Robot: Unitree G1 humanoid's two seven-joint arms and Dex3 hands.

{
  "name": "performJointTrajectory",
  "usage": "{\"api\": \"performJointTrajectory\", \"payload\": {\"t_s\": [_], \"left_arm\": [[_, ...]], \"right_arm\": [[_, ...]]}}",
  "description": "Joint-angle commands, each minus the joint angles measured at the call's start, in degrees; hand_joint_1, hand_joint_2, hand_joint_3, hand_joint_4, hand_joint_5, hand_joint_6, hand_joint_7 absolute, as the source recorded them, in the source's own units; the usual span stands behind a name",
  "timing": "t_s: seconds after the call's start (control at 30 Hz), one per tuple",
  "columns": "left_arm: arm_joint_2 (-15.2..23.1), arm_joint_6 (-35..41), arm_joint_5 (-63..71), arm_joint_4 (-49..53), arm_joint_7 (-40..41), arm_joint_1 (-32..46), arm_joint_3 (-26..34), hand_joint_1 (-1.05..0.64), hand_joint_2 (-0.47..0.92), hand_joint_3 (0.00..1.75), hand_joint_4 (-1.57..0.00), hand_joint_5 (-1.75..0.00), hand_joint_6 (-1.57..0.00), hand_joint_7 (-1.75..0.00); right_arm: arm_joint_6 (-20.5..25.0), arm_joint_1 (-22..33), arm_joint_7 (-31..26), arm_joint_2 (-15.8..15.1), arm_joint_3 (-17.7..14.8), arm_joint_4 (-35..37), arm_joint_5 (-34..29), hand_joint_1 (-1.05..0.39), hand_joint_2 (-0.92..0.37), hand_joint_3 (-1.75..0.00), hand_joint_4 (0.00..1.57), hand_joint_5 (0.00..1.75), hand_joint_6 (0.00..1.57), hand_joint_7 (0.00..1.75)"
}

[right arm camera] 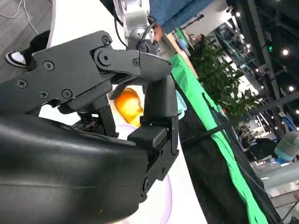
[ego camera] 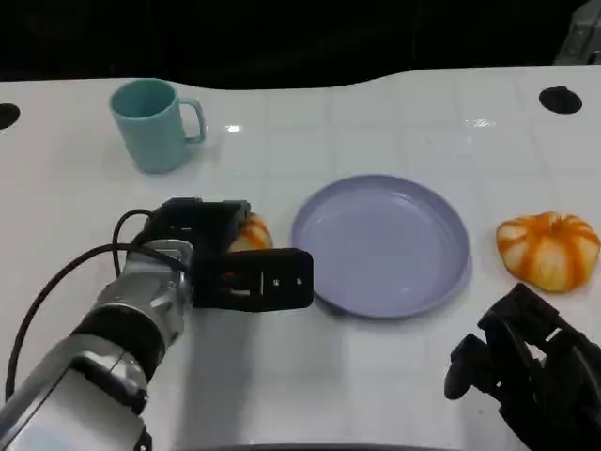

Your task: Grasp the bread from the table and place it into the plate.

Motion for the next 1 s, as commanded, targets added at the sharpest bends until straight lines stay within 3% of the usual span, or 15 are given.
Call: {"api": "performJointTrajectory", "payload": {"t_s": [0.03,0.13,0.23,0.27,0.33,0.43,0.57,0.6,0.63,0.7,0.8,0.9,1.0], "left_arm": [[-0.2,-0.9,-0.2,2.8,1.9,-1.4,-1.1,-0.31,0.83,0.01,-0.06,-0.05,-0.18,-0.02],[-0.2,-1.9,-0.9,3.8,2.4,-1.3,-1.0,-0.28,0.84,0.01,-0.11,-0.07,-0.22,-0.03],[0.1,-3.5,-1.5,4.5,5.0,-0.6,-0.4,-0.23,0.89,0.02,-0.39,-0.13,-0.49,-0.06],[0.3,-4.0,-1.6,4.7,6.2,-0.4,-0.4,-0.23,0.91,0.06,-0.58,-0.36,-0.71,-0.06],[0.6,-4.9,-1.3,5.0,9.1,0.0,-0.9,-0.24,0.92,0.06,-0.68,-1.08,-1.00,-0.07],[0.9,-5.6,-0.3,5.5,12.6,0.2,-2.2,-0.25,0.92,0.06,-0.73,-1.60,-1.16,-0.07],[1.2,-5.9,0.1,5.8,15.8,0.4,-3.0,-0.24,0.92,0.16,-0.70,-1.74,-1.17,-0.06],[1.3,-5.8,0.2,5.8,16.7,0.4,-3.0,-0.23,0.92,0.25,-0.73,-1.74,-1.00,-0.51],[1.4,-5.7,0.3,5.8,17.4,0.4,-3.2,-0.23,0.92,0.28,-0.73,-1.74,-0.82,-0.83],[1.4,-5.7,0.2,5.8,18.7,0.3,-3.2,-0.24,0.92,0.32,-0.75,-1.75,-0.63,-1.28],[1.4,-5.5,0.0,5.9,19.7,0.2,-3.3,-0.24,0.92,0.32,-0.76,-1.75,-0.59,-1.39],[1.1,-5.1,-1.1,5.7,22.1,-0.2,-2.1,-0.25,0.92,0.25,-0.79,-1.75,-0.60,-1.37],[0.7,-4.9,-2.8,5.5,24.7,-0.7,-0.1,-0.23,0.92,0.17,-0.83,-1.75,-0.52,-1.69]], "right_arm": [[-0.4,0.4,1.0,-1.1,-0.8,-0.2,0.8,-0.54,-0.75,-0.58,0.66,1.75,0.53,1.60],[-0.3,0.5,1.0,-1.2,-1.0,-0.2,0.7,-0.54,-0.75,-0.57,0.66,1.75,0.53,1.59],[0.0,0.5,0.9,-1.4,-1.1,-0.4,0.7,-0.54,-0.76,-0.57,0.67,1.75,0.54,1.59],[0.1,0.5,0.9,-1.4,-1.2,-0.3,0.9,-0.54,-0.76,-0.57,0.67,1.75,0.54,1.59],[0.0,0.5,1.2,-1.6,-1.3,-0.2,1.1,-0.54,-0.76,-0.56,0.67,1.75,0.53,1.59],[0.5,0.6,0.6,-1.6,-1.3,-0.5,1.3,-0.54,-0.76,-0.55,0.67,1.75,0.53,1.60],[0.5,0.6,0.8,-1.7,-1.4,-0.4,1.5,-0.54,-0.76,-0.55,0.67,1.75,0.53,1.60],[0.3,0.5,1.0,-1.8,-1.4,-0.3,1.4,-0.54,-0.77,-0.55,0.67,1.75,0.53,1.60],[0.0,0.5,1.2,-1.9,-1.4,-0.1,1.3,-0.53,-0.77,-0.55,0.67,1.75,0.53,1.60],[0.1,0.5,1.1,-1.9,-1.4,-0.1,1.4,-0.53,-0.77,-0.54,0.66,1.75,0.53,1.60],[0.2,0.5,1.1,-1.8,-1.5,0.1,1.6,-0.53,-0.77,-0.54,0.66,1.75,0.53,1.60],[0.0,0.3,1.3,-1.9,-1.6,0.5,1.7,-0.53,-0.77,-0.54,0.66,1.75,0.53,1.59],[0.0,0.2,1.2,-1.9,-1.6,0.6,1.4,-0.54,-0.77,-0.53,0.67,1.75,0.54,1.59]]}}
